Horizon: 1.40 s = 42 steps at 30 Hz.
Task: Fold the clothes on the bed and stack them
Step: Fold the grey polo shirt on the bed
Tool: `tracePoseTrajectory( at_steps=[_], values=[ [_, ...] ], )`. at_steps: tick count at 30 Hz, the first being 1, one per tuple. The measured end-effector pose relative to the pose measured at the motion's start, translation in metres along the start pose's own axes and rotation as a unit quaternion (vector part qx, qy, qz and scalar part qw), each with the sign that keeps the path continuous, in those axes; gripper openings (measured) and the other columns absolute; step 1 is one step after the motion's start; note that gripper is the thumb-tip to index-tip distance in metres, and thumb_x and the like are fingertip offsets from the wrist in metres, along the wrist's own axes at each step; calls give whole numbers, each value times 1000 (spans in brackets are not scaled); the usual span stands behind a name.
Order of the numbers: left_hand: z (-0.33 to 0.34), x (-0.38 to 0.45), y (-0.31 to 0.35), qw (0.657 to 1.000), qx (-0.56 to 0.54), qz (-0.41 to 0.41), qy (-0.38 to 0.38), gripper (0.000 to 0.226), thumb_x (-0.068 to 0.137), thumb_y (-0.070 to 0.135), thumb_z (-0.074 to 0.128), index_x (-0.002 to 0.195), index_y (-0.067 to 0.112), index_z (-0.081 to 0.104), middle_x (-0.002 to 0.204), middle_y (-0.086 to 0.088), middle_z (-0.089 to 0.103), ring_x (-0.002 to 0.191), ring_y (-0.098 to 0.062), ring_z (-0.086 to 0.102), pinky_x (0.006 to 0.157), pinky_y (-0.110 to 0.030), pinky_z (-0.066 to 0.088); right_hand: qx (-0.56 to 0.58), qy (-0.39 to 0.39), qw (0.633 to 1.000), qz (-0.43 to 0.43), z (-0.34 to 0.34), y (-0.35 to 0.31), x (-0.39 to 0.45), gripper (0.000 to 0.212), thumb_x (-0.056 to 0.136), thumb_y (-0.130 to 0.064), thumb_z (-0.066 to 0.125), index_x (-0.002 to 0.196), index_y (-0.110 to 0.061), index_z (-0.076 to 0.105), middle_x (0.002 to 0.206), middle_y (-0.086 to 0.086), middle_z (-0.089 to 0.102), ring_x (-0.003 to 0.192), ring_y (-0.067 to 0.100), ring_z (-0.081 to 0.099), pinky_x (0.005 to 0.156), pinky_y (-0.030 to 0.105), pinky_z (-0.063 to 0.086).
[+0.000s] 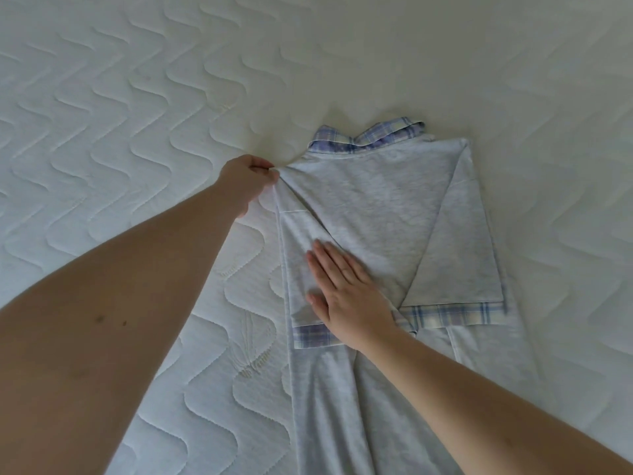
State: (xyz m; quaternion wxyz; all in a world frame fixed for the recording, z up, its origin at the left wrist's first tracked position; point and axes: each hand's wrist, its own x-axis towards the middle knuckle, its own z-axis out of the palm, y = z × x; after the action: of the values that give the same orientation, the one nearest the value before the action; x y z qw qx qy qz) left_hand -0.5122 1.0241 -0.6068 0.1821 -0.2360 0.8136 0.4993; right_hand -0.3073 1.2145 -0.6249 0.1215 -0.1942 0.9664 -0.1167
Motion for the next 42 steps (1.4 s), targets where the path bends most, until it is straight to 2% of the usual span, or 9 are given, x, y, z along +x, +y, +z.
tracePoseTrajectory(
  at_steps=[5,9,11,14,19,26,31,37,42],
  values=[
    [8,-6,0,999,-10,18,44,17,82,17,77,95,17,66,75,8,62,73,-9,58,61,-17,47,8,-10,1000,-18,-5,3,0,63,103,-48,21,155,-14,12,163,3,2,150,15,-3,122,39,8],
    [16,-20,3,994,-2,32,100,26,84,25,73,107,18,63,80,10,61,77,-11,59,60,-23,48,24,43,998,46,-29,32,-8,60,102,-48,20,153,-17,24,161,3,17,149,17,12,122,38,11],
    [22,-34,5,988,27,56,143,33,88,26,65,120,20,56,94,6,62,82,-12,59,71,-31,53,17,64,994,84,-43,61,-13,60,102,-48,18,154,-17,22,162,1,13,150,15,5,122,34,3],
    [38,-62,2,953,150,178,195,39,92,17,55,131,18,49,126,-7,54,113,-25,53,97,-40,44,3,64,990,129,-59,107,-17,61,102,-46,19,155,-17,15,163,0,6,149,12,-5,120,31,-4],
    [107,-118,5,875,308,373,37,50,93,15,53,142,9,44,144,-14,46,135,-31,40,112,-45,31,-2,72,981,179,-71,159,-10,56,103,-29,27,155,-14,14,163,1,8,150,16,3,120,30,1],
    [212,-157,-3,790,443,415,-84,64,100,46,9,156,16,1,164,-1,1,151,-16,-5,122,-42,1,18,69,982,173,-81,198,6,57,102,-21,33,154,-8,14,163,5,9,150,17,8,120,29,5],
    [220,-167,-37,789,470,391,-55,63,102,49,13,157,18,3,164,0,2,151,-16,-3,122,-43,2,57,30,987,145,-82,221,24,55,105,-25,28,154,-8,10,163,5,5,150,13,6,118,23,2],
    [223,-165,-38,791,474,385,-50,62,102,47,15,157,21,7,164,1,4,151,-16,-1,120,-44,3,27,-14,987,159,-90,247,44,59,104,-43,16,156,-18,4,163,-4,-1,149,8,-1,120,29,0],
    [224,-162,-38,791,480,374,-64,61,101,49,15,157,26,4,164,3,1,151,-15,-4,120,-46,5,77,125,966,214,-104,253,63,48,100,-40,42,142,-18,43,147,4,43,137,24,34,110,36,22]
  ],
)
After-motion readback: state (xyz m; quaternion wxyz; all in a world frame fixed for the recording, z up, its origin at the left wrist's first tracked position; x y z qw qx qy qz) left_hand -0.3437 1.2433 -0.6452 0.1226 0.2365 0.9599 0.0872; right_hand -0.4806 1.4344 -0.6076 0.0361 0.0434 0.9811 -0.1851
